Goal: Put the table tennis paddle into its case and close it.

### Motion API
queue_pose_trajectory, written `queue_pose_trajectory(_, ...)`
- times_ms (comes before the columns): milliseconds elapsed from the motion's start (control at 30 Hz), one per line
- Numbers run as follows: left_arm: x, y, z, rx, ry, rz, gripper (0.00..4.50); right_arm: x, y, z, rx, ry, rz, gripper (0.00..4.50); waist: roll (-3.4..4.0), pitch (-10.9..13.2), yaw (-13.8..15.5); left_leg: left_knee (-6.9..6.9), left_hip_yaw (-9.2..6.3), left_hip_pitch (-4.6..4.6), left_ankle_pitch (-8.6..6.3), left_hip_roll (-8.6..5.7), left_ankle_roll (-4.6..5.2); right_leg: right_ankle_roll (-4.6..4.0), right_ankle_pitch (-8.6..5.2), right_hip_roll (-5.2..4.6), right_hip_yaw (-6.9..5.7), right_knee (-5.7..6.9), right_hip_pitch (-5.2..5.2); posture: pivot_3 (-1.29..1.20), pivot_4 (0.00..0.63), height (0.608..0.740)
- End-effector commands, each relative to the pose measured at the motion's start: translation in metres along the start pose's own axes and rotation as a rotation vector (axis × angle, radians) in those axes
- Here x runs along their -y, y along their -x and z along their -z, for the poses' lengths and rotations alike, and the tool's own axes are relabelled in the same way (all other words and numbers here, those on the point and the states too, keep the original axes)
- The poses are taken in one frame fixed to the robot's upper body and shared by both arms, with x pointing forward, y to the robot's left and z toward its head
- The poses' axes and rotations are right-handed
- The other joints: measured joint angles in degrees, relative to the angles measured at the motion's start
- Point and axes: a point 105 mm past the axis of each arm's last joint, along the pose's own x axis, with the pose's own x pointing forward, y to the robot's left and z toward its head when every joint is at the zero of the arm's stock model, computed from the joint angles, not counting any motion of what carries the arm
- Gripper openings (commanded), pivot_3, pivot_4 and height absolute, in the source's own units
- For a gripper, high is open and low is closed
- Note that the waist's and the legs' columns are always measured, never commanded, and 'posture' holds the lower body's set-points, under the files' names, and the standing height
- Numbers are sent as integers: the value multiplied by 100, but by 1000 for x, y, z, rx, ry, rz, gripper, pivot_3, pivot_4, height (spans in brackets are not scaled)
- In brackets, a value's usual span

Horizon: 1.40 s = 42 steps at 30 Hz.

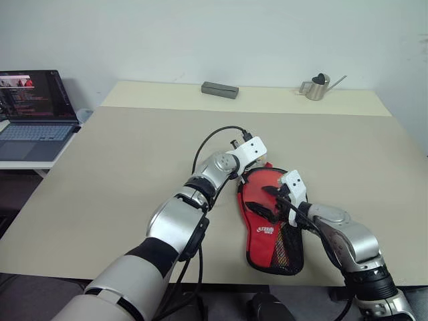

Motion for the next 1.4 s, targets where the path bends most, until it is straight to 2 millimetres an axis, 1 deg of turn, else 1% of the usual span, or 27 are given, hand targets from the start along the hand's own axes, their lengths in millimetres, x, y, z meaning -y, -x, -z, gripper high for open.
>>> queue_pose_trajectory(33,-11,4,-5,32,-4,-40,2,5,-4,8,-30,-5,19,4500,0,0,-5,0,0,0,0,0,0,0,0,0,0,0,0,0,150,740)
queue_pose_trajectory(267,-29,12,0,53,64,-99,2,8,-10,4,-9,0,32,4500,0,0,-10,0,1,0,0,2,0,0,0,0,0,3,-1,0,150,740)
queue_pose_trajectory(400,-34,16,7,60,99,-108,2,14,-11,10,-39,10,48,4500,0,0,2,1,1,0,1,1,-1,0,0,-1,0,2,-1,0,150,740)
queue_pose_trajectory(567,-32,17,18,41,115,-101,2,20,-13,20,-99,16,72,4500,2,-2,1,1,2,0,0,1,-1,0,0,-1,0,3,-1,0,150,740)
queue_pose_trajectory(700,-22,14,22,23,106,-68,2,23,-12,33,-173,17,78,4500,1,-20,1,1,2,1,0,1,-1,0,0,0,0,3,-1,0,150,740)
queue_pose_trajectory(800,-17,12,23,11,100,-59,2,26,-10,39,-206,23,94,4500,3,-47,2,0,2,1,0,1,0,0,0,-1,0,0,0,0,150,740)
queue_pose_trajectory(933,-12,9,25,-1,94,-57,2,25,-10,40,-205,17,102,4500,4,-88,10,-1,2,0,0,1,0,0,0,-1,0,-7,3,0,150,740)
queue_pose_trajectory(1167,-10,8,22,0,91,-51,2,22,-9,41,-207,10,97,4500,9,-128,21,-3,-1,0,-2,1,0,0,0,-1,-3,-26,12,0,150,740)
queue_pose_trajectory(1400,-13,6,18,-21,46,-78,2,15,-8,41,-205,-7,83,4500,9,-136,26,-3,-5,1,-4,1,-2,0,0,-1,-6,-36,21,0,150,740)
